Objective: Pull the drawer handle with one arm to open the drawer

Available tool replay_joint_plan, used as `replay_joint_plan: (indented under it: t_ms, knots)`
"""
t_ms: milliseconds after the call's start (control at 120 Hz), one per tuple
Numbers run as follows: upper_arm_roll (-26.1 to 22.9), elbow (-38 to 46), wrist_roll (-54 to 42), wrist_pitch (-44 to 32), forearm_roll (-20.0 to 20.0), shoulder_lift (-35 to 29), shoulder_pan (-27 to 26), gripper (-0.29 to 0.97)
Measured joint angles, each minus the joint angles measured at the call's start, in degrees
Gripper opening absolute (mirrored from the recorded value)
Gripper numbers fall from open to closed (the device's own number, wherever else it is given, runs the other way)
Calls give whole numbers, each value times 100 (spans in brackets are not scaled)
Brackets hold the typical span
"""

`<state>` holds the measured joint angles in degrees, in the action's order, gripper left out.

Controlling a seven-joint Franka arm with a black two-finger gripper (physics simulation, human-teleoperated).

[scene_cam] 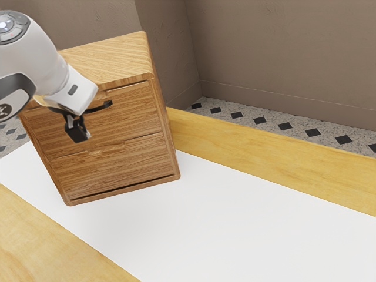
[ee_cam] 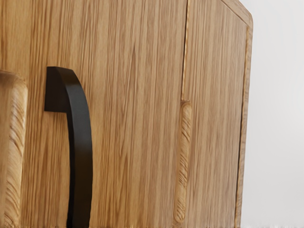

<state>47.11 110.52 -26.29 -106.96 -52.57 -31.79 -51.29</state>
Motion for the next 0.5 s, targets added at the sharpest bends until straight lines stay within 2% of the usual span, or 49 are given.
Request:
replay_joint_plan:
  t_ms: [500]
  knots:
    - [254, 2, 48, -68, -65, -3, -143, 68]
